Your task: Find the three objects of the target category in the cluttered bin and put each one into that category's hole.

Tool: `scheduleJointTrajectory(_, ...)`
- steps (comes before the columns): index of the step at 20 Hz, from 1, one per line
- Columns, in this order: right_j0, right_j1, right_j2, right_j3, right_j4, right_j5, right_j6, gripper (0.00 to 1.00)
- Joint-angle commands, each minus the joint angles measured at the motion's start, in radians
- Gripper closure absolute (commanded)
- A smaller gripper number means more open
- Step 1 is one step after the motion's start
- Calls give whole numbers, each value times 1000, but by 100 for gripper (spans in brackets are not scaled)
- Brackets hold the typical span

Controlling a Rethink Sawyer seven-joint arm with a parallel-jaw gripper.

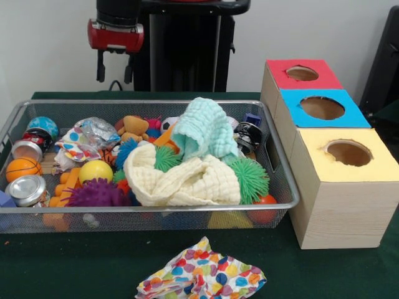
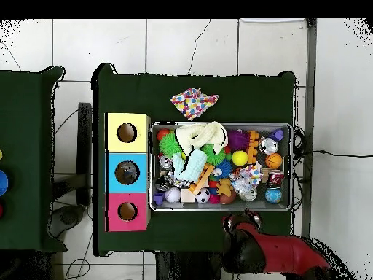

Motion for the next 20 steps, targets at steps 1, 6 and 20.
scheduleJointTrajectory(1,-53,127,118,-112,-81,-99,47,0)
scheduleJointTrajectory(6,-49,160,107,-144,-99,-114,55,0)
scheduleJointTrajectory(20,-56,214,94,-253,-117,-92,54,0)
